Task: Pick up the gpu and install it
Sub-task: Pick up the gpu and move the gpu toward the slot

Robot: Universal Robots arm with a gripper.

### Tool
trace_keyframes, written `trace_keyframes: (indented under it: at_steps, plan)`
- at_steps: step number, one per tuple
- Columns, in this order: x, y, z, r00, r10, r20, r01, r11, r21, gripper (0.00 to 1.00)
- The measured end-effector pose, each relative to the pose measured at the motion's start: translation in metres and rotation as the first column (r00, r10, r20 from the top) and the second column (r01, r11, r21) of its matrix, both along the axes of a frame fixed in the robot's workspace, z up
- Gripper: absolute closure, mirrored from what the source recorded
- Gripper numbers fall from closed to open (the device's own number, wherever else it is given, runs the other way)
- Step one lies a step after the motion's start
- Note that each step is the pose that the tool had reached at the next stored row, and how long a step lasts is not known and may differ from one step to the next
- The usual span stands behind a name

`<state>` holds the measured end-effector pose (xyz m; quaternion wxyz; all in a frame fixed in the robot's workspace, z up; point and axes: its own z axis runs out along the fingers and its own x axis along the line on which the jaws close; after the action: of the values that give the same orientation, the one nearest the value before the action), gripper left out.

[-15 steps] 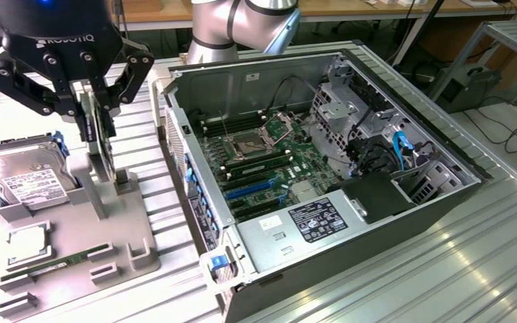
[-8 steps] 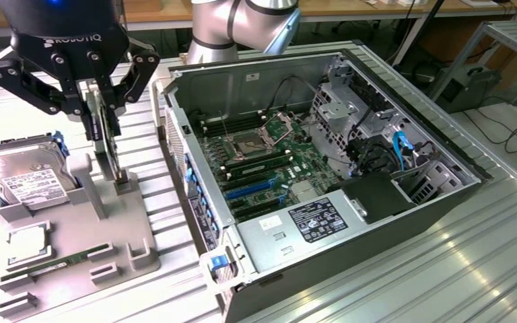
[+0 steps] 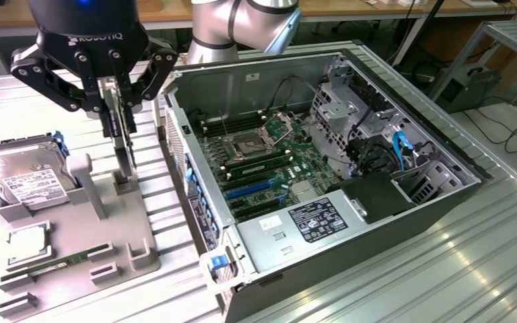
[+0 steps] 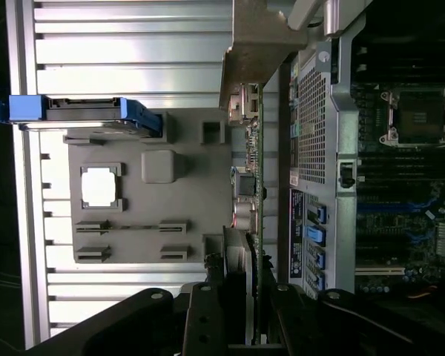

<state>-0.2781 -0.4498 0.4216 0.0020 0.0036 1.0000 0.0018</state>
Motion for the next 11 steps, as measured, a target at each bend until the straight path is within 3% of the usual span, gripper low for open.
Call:
trace_keyframes:
  at_steps: [11]
  plan:
    - [0.012, 0.0000, -0.0001, 1.0000, 0.000, 0.0000, 0.000, 1.0000, 0.0000, 0.72]
